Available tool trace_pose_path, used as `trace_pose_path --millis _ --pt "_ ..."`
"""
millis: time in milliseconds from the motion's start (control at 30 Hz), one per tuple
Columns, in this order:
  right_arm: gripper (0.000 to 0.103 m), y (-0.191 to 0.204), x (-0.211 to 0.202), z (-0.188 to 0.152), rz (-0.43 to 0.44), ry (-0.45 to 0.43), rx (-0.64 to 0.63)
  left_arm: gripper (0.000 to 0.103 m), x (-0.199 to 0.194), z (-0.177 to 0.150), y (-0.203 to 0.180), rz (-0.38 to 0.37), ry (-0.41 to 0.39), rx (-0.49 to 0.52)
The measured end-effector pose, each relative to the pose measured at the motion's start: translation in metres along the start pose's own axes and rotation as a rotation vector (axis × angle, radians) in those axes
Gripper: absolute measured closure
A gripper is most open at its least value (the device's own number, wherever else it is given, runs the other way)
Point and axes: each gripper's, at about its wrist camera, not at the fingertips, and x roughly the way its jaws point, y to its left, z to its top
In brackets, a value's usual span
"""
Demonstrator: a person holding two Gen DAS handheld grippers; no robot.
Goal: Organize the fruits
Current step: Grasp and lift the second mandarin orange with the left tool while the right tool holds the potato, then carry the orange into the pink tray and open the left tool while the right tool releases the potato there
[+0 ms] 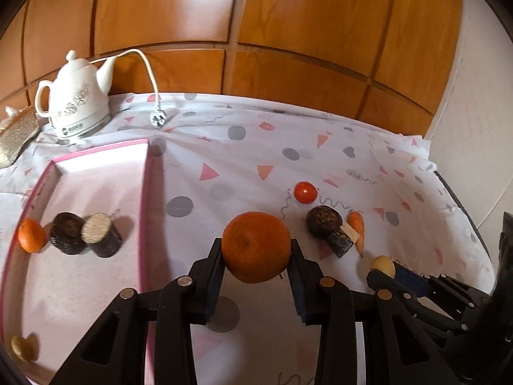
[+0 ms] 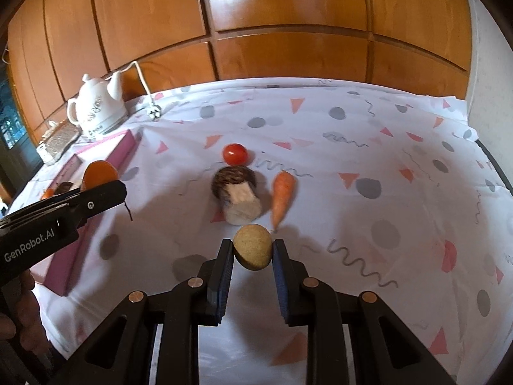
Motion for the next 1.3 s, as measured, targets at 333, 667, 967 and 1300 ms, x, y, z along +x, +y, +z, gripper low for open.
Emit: trace_pose_path --millis 333,667,967,1300 --pt "0.078 0.035 0.001 0.015 0.129 0.03 -0.06 0.065 -0.023 0.009 0.033 0.033 -0.021 -0.067" --pt "0.078 0.071 0.005 0.023 0.223 0.061 -0.146 0.065 -0.033 0.007 0.082 0.094 -0.027 -0.173" --pt "0.078 0.111 0.008 0.036 0.344 0.091 -0.208 0.065 -0.049 -0.003 0.135 0.175 -0.033 -0.252" --pt "0.078 0.174 0.027 0.051 0.478 0.137 -0.218 0.064 -0.052 -0.019 0.191 0.282 -0.011 -0.374"
